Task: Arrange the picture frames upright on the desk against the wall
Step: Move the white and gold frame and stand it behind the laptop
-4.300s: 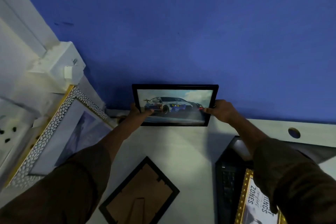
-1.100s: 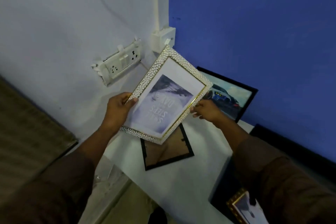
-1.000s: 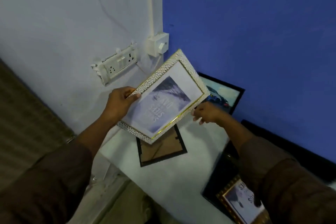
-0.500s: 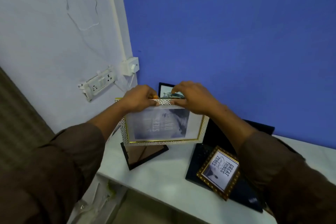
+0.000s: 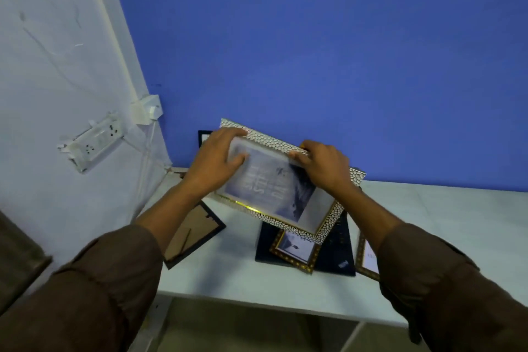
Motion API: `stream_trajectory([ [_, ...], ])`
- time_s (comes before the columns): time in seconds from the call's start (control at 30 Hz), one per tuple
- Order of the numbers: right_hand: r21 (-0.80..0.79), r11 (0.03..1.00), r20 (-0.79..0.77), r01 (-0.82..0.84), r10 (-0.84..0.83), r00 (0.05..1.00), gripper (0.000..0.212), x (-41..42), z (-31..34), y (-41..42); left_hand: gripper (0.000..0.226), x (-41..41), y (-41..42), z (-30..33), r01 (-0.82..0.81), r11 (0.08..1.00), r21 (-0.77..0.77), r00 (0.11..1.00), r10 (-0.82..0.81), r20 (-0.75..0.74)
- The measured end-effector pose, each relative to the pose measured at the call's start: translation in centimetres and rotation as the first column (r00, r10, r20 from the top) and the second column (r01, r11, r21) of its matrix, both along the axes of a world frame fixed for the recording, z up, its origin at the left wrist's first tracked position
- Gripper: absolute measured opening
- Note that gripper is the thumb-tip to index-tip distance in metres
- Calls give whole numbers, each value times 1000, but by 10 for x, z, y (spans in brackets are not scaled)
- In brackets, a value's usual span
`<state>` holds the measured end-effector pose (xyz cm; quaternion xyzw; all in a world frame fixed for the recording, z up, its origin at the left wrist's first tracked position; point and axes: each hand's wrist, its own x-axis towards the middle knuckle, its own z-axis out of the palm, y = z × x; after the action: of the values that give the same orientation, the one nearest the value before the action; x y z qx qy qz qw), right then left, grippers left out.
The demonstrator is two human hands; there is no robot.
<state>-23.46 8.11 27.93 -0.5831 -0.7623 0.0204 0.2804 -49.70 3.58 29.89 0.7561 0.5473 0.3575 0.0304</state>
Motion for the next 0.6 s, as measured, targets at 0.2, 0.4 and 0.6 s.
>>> stream_trajectory([
  [0.2,-77,977,-236,198,-211,949,53,73,18,1,19,41,2,-36,39,971,-237,965,25,261],
  [0.4,-158,946,-516,282,-323,794,58,139,16,8,24,95,44,-54,95,745,-660,919,190,346],
  [0.6,-208,933,-608,294,-359,708,49,219,-6,28,19,189,83,-49,373,585,-720,864,65,500],
])
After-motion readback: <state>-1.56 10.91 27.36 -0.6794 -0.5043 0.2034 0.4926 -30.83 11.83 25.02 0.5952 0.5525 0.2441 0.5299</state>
